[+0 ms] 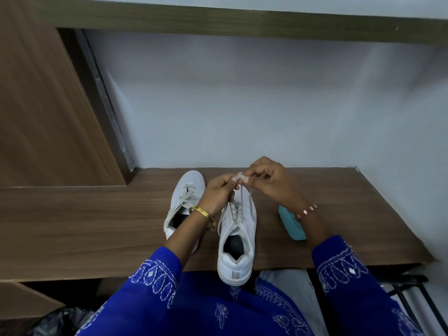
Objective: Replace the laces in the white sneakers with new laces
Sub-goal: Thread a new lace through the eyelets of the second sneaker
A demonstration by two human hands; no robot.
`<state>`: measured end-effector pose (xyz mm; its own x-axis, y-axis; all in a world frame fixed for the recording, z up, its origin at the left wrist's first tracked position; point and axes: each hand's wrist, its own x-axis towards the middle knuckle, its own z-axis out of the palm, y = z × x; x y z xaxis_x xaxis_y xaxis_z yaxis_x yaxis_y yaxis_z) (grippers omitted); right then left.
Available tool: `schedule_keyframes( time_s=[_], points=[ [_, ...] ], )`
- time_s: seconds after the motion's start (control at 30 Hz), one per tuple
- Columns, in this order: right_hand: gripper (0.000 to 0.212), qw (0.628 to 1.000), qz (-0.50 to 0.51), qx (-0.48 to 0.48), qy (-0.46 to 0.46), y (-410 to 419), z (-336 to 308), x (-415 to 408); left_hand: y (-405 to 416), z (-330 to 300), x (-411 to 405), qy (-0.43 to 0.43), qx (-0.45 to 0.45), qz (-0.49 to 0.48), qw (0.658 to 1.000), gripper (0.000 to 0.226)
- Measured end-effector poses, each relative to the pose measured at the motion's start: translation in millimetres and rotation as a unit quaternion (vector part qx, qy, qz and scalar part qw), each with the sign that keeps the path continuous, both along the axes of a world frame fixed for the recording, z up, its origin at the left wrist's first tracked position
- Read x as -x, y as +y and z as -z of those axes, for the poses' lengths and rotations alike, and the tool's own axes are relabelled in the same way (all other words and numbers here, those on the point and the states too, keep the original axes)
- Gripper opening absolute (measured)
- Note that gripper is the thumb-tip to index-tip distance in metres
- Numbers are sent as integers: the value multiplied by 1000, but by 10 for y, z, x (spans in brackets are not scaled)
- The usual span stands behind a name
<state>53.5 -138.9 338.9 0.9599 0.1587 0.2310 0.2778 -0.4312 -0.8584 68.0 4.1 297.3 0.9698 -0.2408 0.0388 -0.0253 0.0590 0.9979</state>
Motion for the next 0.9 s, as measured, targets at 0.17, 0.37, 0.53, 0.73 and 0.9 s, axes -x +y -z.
schedule_keyframes(
  time_s=[0.17,0.37,0.53,0.73,0.9],
  points=[
    [7,1000,-3,24,4,33,-27,-40,-14,16,40,29,20,70,997,15],
    [9,999,-11,46,18,102,-25,-44,-51,77,103,-114,-98,73,986,12],
    [19,998,17,53,-8,87,-52,-32,-95,77,99,-107,-127,22,986,20],
    [6,997,65,11,30,3,85,-5,-39,57,64,-62,-100,29,993,23],
    [7,995,83,44,21,19,196,11,-25,16,55,-32,-94,37,994,20]
  ],
)
